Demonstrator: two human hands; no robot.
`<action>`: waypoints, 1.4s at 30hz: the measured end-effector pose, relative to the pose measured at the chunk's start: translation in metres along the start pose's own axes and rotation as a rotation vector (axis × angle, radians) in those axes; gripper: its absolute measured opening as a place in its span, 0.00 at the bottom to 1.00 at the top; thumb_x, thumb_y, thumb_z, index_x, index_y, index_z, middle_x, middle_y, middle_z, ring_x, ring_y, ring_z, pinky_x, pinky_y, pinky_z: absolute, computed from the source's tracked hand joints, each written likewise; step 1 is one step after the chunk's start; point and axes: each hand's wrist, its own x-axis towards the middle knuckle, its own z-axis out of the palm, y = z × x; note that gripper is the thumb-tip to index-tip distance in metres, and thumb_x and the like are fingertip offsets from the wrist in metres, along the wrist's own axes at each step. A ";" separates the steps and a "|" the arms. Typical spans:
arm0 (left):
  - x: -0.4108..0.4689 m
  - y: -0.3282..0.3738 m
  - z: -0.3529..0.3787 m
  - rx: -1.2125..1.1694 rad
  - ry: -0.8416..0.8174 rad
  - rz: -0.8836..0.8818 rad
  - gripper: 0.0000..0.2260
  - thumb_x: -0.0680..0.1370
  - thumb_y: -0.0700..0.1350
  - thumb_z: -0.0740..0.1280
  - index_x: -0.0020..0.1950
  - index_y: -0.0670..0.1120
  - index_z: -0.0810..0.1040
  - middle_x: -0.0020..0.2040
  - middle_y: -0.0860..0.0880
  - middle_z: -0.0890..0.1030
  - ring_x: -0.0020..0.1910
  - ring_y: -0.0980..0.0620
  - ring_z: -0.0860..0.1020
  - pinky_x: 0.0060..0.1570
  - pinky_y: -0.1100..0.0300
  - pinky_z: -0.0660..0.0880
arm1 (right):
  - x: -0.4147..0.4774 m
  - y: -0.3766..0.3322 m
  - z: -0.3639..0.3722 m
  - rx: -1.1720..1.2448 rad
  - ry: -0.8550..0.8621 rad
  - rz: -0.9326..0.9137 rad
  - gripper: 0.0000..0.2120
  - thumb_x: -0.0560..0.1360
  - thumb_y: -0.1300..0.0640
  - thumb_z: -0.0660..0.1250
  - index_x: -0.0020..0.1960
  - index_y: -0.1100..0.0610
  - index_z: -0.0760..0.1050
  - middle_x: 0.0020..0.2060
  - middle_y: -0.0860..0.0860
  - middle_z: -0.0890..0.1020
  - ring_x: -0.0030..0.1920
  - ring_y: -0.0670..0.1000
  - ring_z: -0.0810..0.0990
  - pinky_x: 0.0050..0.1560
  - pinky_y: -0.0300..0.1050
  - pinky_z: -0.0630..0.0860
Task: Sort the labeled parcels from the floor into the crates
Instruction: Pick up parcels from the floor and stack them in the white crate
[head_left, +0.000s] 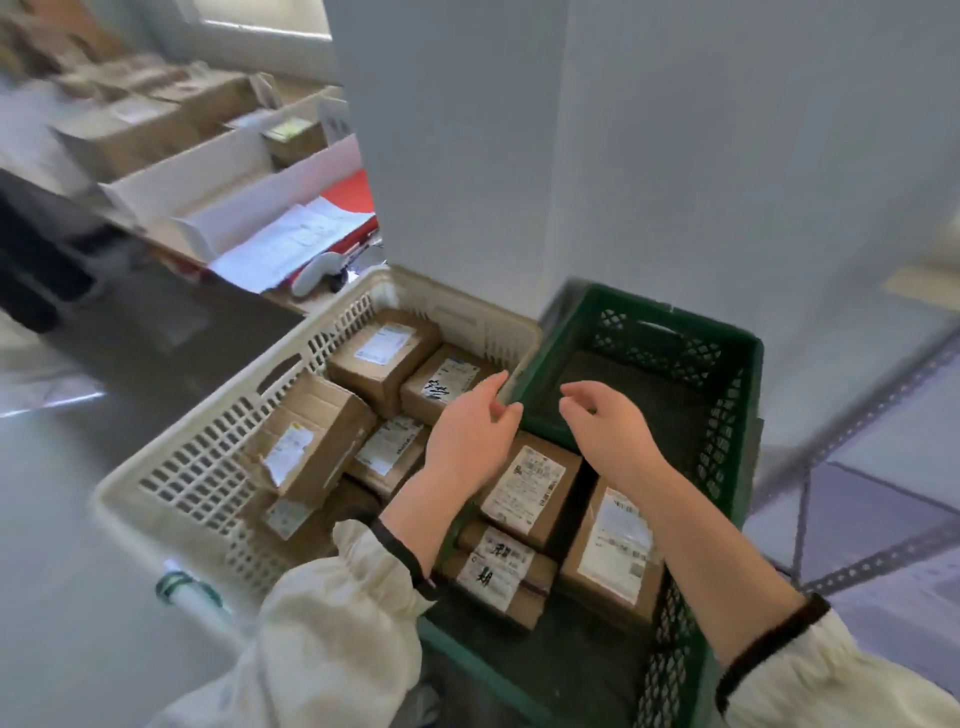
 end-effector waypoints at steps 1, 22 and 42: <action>-0.005 -0.004 -0.012 -0.015 0.033 -0.012 0.22 0.79 0.51 0.61 0.73 0.51 0.65 0.50 0.54 0.79 0.53 0.53 0.77 0.54 0.59 0.72 | -0.002 -0.009 0.006 0.014 -0.017 -0.025 0.17 0.80 0.54 0.58 0.68 0.53 0.70 0.62 0.49 0.76 0.56 0.46 0.74 0.52 0.34 0.68; -0.426 -0.226 -0.337 0.088 0.989 -0.741 0.17 0.77 0.46 0.66 0.66 0.50 0.75 0.43 0.61 0.75 0.33 0.58 0.74 0.38 0.62 0.69 | -0.235 -0.244 0.335 -0.223 -0.780 -0.861 0.14 0.78 0.55 0.62 0.62 0.55 0.75 0.58 0.52 0.79 0.57 0.52 0.77 0.59 0.41 0.70; -0.750 -0.410 -0.356 -0.246 1.525 -1.406 0.12 0.77 0.41 0.67 0.60 0.40 0.78 0.48 0.45 0.80 0.50 0.49 0.78 0.46 0.65 0.66 | -0.520 -0.325 0.666 -0.447 -1.489 -1.185 0.13 0.78 0.53 0.61 0.61 0.49 0.76 0.58 0.45 0.78 0.50 0.44 0.76 0.51 0.37 0.68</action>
